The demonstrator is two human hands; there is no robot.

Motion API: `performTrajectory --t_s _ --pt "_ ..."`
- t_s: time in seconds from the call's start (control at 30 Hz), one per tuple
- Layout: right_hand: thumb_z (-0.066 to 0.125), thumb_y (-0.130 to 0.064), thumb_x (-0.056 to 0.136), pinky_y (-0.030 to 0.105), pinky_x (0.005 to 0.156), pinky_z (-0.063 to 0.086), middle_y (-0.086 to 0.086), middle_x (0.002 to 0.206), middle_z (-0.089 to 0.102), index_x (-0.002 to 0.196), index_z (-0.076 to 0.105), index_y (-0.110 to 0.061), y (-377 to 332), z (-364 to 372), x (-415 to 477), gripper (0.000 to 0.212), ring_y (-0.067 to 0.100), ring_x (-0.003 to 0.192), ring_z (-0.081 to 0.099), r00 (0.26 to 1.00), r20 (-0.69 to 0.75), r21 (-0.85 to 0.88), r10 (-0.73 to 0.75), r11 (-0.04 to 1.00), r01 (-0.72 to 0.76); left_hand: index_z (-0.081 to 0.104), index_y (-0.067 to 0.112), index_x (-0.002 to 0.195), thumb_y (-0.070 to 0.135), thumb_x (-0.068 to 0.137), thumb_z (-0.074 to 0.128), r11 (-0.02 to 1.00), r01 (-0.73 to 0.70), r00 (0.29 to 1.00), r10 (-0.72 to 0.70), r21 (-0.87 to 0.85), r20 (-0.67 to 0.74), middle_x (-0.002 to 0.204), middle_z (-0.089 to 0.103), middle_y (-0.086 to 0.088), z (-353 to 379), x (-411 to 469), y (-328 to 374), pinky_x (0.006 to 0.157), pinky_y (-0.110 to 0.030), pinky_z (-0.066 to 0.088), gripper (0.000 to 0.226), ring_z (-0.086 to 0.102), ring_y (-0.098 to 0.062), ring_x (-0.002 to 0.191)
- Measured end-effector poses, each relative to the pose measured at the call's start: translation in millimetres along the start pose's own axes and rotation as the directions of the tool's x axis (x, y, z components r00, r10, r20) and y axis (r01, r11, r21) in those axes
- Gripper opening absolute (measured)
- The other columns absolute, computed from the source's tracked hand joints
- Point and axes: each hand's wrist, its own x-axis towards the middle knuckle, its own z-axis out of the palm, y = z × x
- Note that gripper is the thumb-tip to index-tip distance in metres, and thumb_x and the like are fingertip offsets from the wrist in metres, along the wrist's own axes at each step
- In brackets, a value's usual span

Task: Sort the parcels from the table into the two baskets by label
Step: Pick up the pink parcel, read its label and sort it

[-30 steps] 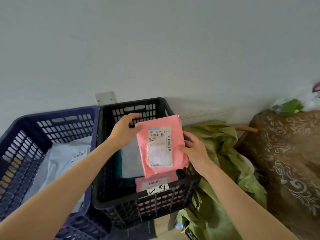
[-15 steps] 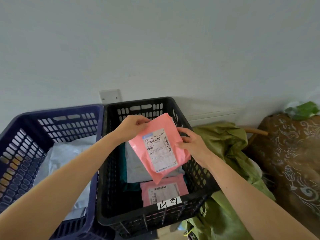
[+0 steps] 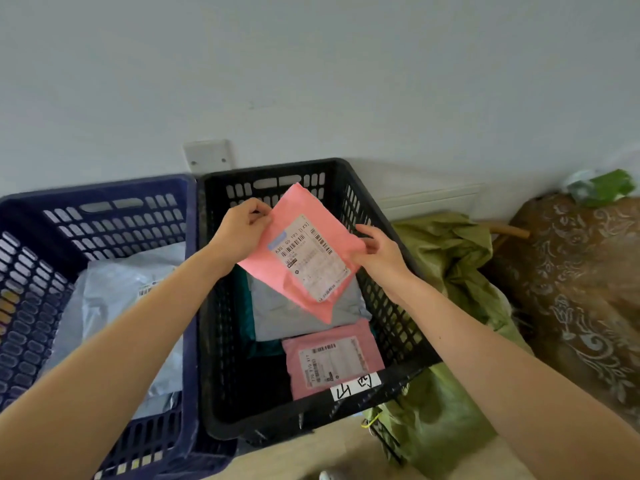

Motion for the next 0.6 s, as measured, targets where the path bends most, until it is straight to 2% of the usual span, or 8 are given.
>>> performTrajectory --t_s 0.07,0.1,0.17,0.27,0.37,0.47,0.53,0.6 --pt "0.072 0.0 0.081 0.036 0.095 0.05 0.003 0.128 0.055 0.142 0.042 -0.02 8 3 6 0.072 0.018 0.117 0.054 0.997 -0.023 0.098 0.074 0.993 -0.072 0.059 0.014 0.099 0.011 0.099 0.049 0.998 0.048 0.998 -0.049 -0.039 -0.035 0.084 0.059 0.011 1 1 -4 0.057 -0.005 0.039 0.01 0.051 0.0 0.071" --pt "0.072 0.001 0.08 0.04 0.093 0.052 0.005 0.127 0.057 0.142 0.041 -0.023 12 5 8 0.073 0.021 0.115 0.057 0.993 -0.014 0.164 0.115 0.98 -0.112 0.059 0.014 0.099 0.012 0.099 0.049 0.996 0.072 0.996 -0.074 -0.048 -0.051 0.085 0.059 0.01 2 1 -6 0.059 -0.01 0.04 0.011 0.051 -0.001 0.072" --pt "0.069 0.004 0.083 0.035 0.081 0.056 0.006 0.121 0.061 0.141 0.039 -0.024 14 7 10 0.072 0.021 0.106 0.063 0.984 0.035 0.283 0.173 0.943 -0.176 0.059 0.016 0.099 0.013 0.099 0.047 0.991 0.115 0.989 -0.12 -0.062 -0.085 0.091 0.061 0.006 4 1 -11 0.062 -0.017 0.039 0.012 0.053 -0.006 0.076" --pt "0.066 0.007 0.085 0.027 0.071 0.055 0.008 0.126 0.06 0.143 0.037 -0.024 19 12 11 0.072 0.015 0.099 0.064 0.979 0.067 0.324 0.194 0.924 -0.205 0.058 0.016 0.101 0.013 0.099 0.046 0.98 0.186 0.972 -0.193 -0.066 -0.135 0.102 0.06 0.0 10 -1 -20 0.062 -0.02 0.038 0.013 0.053 -0.014 0.086" --pt "0.064 0.007 0.086 0.025 0.07 0.055 0.008 0.123 0.058 0.141 0.04 -0.021 24 15 14 0.067 0.013 0.099 0.061 0.983 0.044 0.271 0.18 0.944 -0.186 0.059 0.012 0.103 0.011 0.098 0.048 0.975 0.222 0.963 -0.218 0.006 -0.159 0.1 0.06 -0.003 13 -5 -31 0.066 -0.025 0.041 0.012 0.054 -0.017 0.089" --pt "0.064 0.007 0.085 0.027 0.07 0.055 0.007 0.123 0.056 0.139 0.044 -0.021 33 16 16 0.064 0.013 0.097 0.059 0.981 0.063 0.137 0.185 0.972 -0.192 0.057 0.009 0.098 0.006 0.093 0.047 0.942 0.278 0.959 -0.263 0.188 -0.104 0.095 0.059 -0.007 17 -16 -45 0.072 -0.031 0.041 0.011 0.055 -0.024 0.09" --pt "0.065 0.007 0.084 0.032 0.074 0.056 0.008 0.123 0.056 0.139 0.044 -0.02 40 17 17 0.065 0.016 0.098 0.058 0.974 0.097 0.044 0.204 0.977 -0.209 0.053 0.005 0.108 0.003 0.092 0.045 0.903 0.306 0.951 -0.307 0.301 -0.044 0.1 0.06 -0.012 22 -27 -51 0.071 -0.034 0.041 0.018 0.054 -0.027 0.089" --pt "0.066 0.008 0.082 0.036 0.08 0.055 0.009 0.12 0.056 0.139 0.044 -0.018 46 19 17 0.066 0.022 0.105 0.058 0.958 0.16 -0.031 0.236 0.972 -0.235 0.042 0.004 0.127 0.002 0.091 0.045 0.861 0.338 0.929 -0.369 0.381 0.01 0.109 0.06 -0.018 27 -38 -55 0.076 -0.039 0.046 0.036 0.054 -0.03 0.09"
